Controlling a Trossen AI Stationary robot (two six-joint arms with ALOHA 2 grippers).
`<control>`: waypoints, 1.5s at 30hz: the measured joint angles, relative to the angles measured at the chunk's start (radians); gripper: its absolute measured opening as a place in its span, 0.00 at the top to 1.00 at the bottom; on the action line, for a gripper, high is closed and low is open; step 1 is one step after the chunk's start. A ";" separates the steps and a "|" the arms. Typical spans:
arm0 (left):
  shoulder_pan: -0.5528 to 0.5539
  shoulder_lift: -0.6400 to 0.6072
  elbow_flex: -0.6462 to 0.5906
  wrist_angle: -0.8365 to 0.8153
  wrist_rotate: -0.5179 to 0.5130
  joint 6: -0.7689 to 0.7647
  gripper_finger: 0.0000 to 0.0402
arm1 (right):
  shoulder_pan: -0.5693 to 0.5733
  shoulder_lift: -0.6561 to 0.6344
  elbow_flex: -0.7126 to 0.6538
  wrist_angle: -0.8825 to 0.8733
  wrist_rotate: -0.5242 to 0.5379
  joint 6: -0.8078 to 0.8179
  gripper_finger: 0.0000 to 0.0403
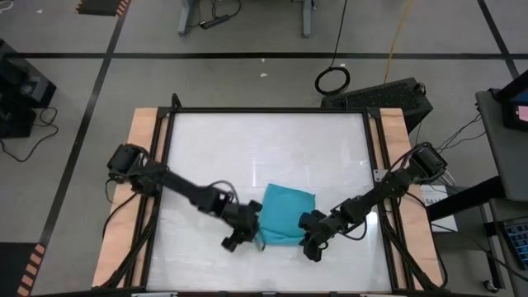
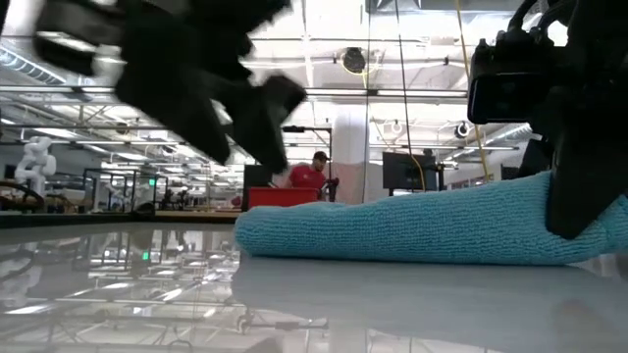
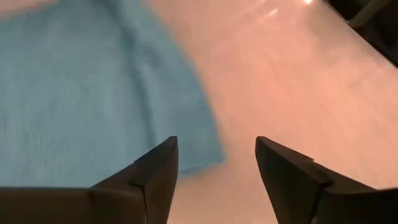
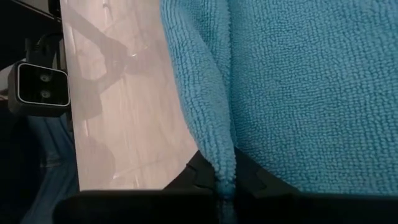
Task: Roll towel
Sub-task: Roll the blue towel
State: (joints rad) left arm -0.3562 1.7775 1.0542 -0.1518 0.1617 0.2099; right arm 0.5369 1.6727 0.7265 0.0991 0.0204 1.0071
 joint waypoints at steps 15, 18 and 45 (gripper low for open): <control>-0.153 0.104 -0.034 0.153 -0.435 0.215 0.45 | -0.001 -0.001 0.001 0.005 0.007 0.003 0.99; -0.146 0.129 -0.033 0.168 -0.412 0.207 0.45 | -0.001 -0.001 0.001 0.009 0.007 0.007 0.99; 0.131 0.176 -0.031 0.290 0.366 -0.202 0.97 | 0.060 -0.001 0.002 -0.002 -0.019 -0.181 0.86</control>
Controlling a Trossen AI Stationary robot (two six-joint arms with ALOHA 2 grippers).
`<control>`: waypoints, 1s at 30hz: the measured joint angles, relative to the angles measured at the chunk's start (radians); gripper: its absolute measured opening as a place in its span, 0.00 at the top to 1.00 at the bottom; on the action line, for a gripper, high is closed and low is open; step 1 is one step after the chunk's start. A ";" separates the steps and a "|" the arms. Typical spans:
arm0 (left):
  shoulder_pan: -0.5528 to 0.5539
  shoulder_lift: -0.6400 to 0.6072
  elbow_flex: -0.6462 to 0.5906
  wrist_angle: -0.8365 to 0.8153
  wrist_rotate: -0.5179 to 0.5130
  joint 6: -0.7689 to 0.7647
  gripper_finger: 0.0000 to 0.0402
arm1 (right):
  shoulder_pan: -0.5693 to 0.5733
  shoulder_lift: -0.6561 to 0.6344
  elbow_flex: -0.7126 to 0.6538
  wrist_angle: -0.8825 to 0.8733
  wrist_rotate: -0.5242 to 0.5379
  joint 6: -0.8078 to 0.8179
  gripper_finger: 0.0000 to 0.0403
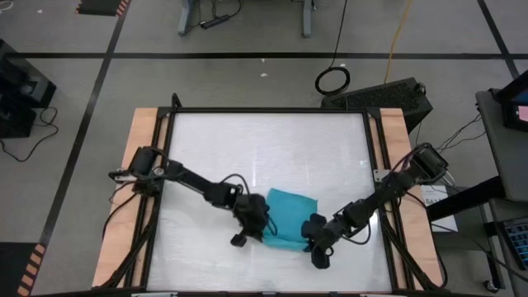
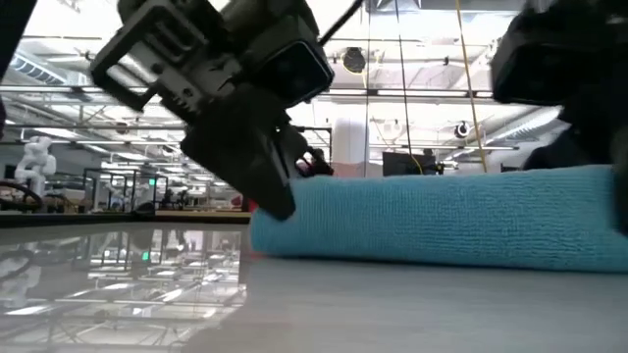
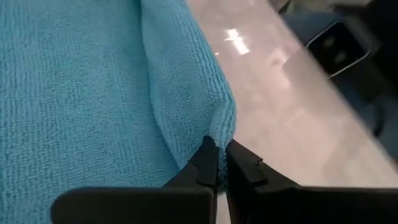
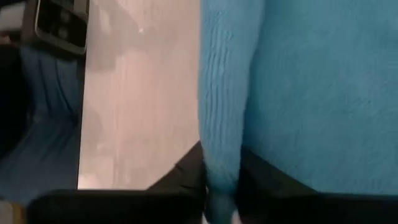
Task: Roll towel
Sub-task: Roll the blue towel
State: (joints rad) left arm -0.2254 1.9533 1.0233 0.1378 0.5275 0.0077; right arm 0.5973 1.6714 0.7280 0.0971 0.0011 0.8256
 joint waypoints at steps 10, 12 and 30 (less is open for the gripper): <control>0.086 0.000 0.000 0.013 0.127 -0.144 0.97 | 0.079 -0.002 0.002 -0.092 0.122 -0.064 0.53; 0.096 0.000 0.000 0.008 0.127 -0.160 0.97 | 0.093 -0.002 0.002 -0.104 0.154 -0.078 0.52; 0.156 0.048 0.003 0.005 0.183 -0.287 0.97 | 0.235 -0.113 0.009 -0.257 0.547 -0.282 0.52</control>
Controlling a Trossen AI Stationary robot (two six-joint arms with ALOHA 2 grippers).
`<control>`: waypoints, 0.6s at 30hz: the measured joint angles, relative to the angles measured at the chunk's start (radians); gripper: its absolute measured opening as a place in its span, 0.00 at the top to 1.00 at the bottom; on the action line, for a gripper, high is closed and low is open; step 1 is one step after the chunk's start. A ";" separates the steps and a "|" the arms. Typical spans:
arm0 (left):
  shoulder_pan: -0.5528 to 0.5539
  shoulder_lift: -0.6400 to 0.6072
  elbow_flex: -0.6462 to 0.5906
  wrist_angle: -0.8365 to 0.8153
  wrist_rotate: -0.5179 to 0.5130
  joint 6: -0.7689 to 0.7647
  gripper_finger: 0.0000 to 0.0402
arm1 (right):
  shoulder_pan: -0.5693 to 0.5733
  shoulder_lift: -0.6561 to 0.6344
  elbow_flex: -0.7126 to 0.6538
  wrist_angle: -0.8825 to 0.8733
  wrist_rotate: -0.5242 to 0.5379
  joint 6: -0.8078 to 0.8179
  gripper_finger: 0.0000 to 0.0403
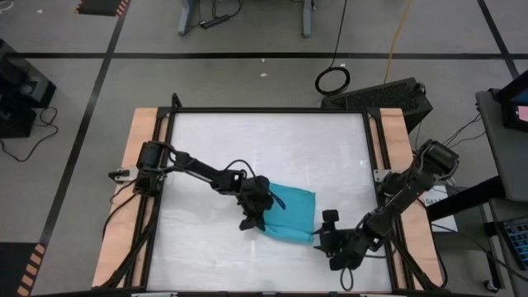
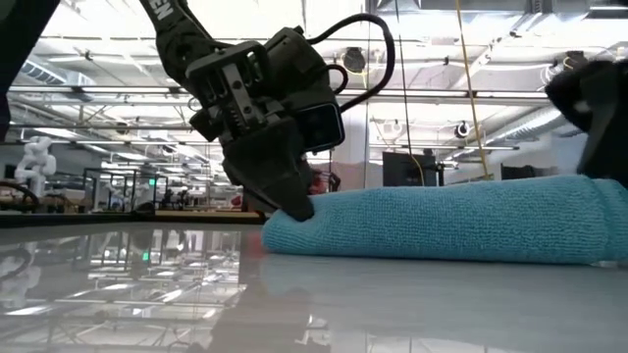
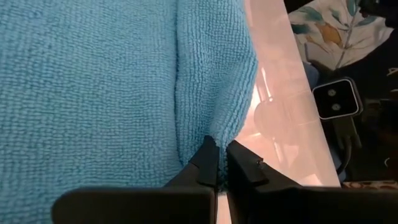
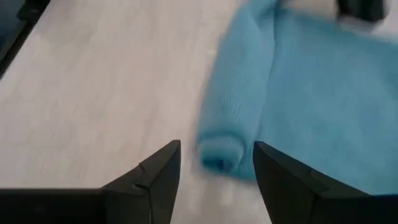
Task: Roll towel
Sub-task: Roll the blue towel
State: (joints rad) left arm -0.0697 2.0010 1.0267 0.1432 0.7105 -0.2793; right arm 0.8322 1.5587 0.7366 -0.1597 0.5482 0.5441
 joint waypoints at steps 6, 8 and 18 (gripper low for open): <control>0.006 0.000 0.000 -0.001 -0.002 -0.004 0.97 | 0.014 0.074 0.084 0.023 0.119 -0.247 0.52; 0.006 0.000 0.000 -0.001 -0.004 -0.005 0.97 | 0.011 0.119 0.118 0.024 0.118 -0.307 0.52; 0.009 -0.001 0.002 -0.029 -0.035 -0.004 0.97 | 0.006 0.284 0.252 -0.160 0.184 -0.323 0.52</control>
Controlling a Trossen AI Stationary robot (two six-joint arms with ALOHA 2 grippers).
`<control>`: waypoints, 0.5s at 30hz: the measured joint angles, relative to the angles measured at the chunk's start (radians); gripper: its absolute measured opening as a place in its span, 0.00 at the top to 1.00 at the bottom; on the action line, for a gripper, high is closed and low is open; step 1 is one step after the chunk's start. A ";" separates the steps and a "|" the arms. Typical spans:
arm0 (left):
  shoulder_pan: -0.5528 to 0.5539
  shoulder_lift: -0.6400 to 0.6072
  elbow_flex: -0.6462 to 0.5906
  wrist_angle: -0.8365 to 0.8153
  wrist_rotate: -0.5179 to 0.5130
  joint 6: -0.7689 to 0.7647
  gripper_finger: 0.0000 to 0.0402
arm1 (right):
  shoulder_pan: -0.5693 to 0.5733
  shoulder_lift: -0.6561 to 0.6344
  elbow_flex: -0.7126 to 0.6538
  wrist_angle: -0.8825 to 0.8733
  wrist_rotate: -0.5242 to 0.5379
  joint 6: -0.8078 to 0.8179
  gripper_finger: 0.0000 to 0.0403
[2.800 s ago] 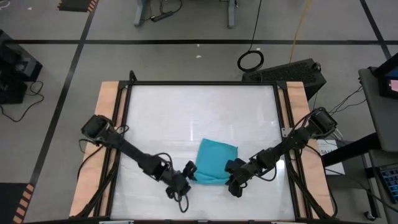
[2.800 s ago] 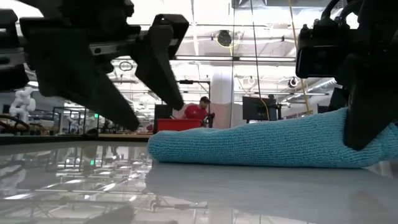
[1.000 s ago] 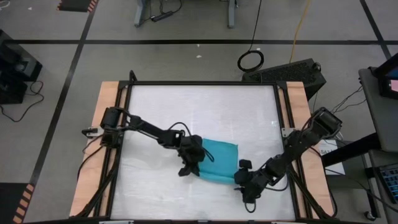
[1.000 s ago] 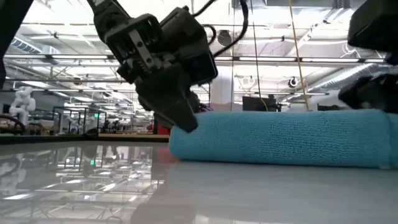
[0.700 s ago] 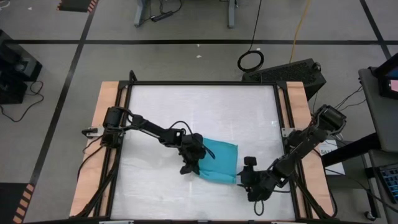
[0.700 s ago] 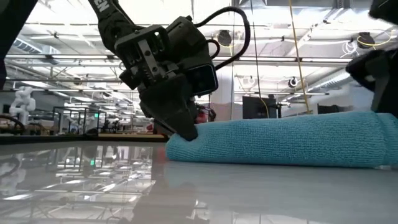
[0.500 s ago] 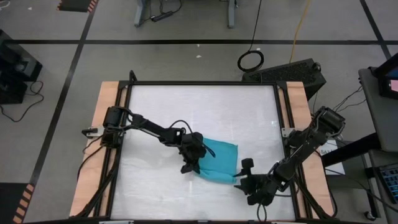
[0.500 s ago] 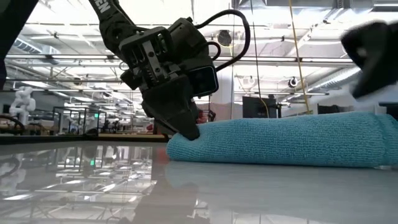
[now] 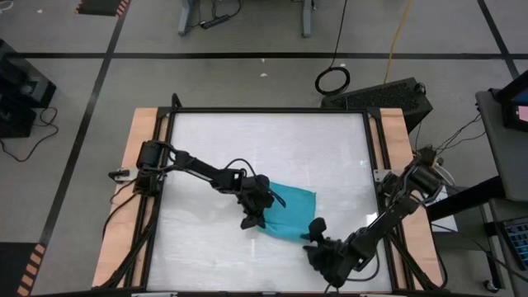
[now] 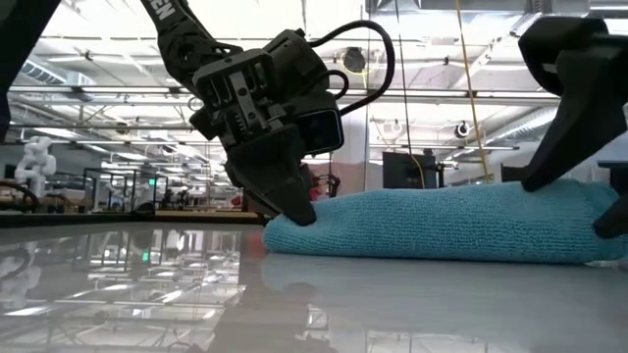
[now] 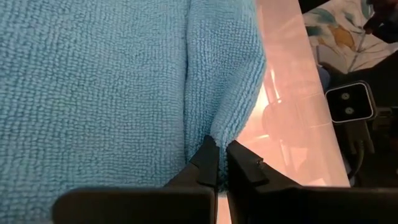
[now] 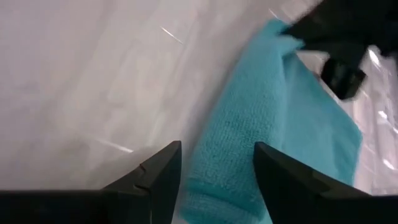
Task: Roll towel
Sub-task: Roll the blue towel
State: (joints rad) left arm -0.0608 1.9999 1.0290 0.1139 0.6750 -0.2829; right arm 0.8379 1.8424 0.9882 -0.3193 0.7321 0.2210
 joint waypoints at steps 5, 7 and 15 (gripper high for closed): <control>0.000 -0.001 0.000 -0.020 -0.027 0.004 0.97 | 0.000 0.006 0.004 -0.066 0.045 0.091 0.52; 0.000 -0.001 0.000 -0.021 -0.045 0.005 0.97 | -0.001 0.006 0.005 -0.088 0.036 0.116 0.52; -0.003 0.001 0.011 -0.023 -0.098 0.056 0.91 | -0.019 0.008 -0.010 -0.101 -0.061 0.226 0.52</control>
State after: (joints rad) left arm -0.0641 2.0010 1.0402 0.0911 0.5771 -0.2271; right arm 0.8186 1.8501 0.9782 -0.4205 0.6712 0.4473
